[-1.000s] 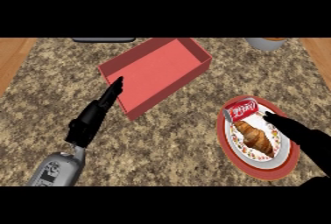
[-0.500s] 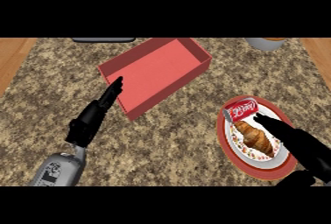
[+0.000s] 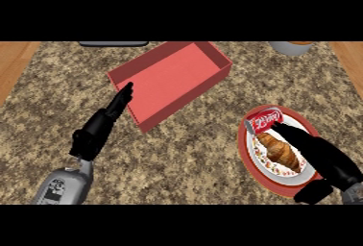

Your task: Pick the croissant from the plate and place it in the cardboard box

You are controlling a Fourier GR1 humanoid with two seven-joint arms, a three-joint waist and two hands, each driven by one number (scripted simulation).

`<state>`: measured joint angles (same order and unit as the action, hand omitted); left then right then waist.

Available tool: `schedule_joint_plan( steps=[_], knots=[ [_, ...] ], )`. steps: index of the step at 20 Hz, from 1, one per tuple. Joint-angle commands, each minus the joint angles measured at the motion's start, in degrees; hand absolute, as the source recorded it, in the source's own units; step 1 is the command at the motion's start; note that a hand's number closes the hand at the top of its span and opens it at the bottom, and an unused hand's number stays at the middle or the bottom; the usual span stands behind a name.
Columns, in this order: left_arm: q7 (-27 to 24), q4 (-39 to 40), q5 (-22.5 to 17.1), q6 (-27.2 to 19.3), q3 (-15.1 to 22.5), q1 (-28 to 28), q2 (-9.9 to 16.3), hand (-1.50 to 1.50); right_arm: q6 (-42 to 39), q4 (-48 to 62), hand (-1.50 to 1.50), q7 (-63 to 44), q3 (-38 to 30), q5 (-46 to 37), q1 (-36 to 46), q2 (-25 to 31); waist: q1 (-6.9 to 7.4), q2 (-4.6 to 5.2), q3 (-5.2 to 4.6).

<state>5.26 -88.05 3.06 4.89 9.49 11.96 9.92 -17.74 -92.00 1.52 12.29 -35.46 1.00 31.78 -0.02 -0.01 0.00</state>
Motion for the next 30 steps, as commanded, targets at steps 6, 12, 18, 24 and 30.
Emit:
schedule_joint_plan(
  steps=[6, 12, 18, 24, 30],
  knots=[
    [0.73, -1.68, 2.87, 0.47, -0.24, -1.0, -3.13, 0.0, -4.59, 5.8, -1.5, 0.38, -1.65, -5.6, 3.72, -4.62, 0.11, 0.0, 0.0],
    [1.74, -4.87, 1.39, 4.32, -2.03, -3.74, -1.89, 0.0, -1.84, 13.36, -1.5, 5.64, -2.4, -9.95, 4.62, -6.81, 0.22, 0.01, 0.01],
    [0.14, -1.36, 2.22, 4.68, -4.89, -0.91, -2.2, 0.0, 3.19, 15.81, -1.5, 6.2, -1.29, -15.95, 2.63, -10.15, 0.08, 0.02, 0.01],
    [-3.2, 7.04, 2.7, 5.05, -6.25, 3.71, -4.15, 0.0, 2.33, 15.31, -1.5, 4.94, -1.17, -19.36, 3.86, -11.42, -0.14, 0.05, -0.01],
    [1.29, -0.93, 4.9, 3.77, -3.77, -0.08, -5.34, 0.0, 1.28, 19.05, 1.5, 7.81, -1.43, -21.49, 6.55, -11.13, 0.08, 0.0, 0.0]
  ],
)
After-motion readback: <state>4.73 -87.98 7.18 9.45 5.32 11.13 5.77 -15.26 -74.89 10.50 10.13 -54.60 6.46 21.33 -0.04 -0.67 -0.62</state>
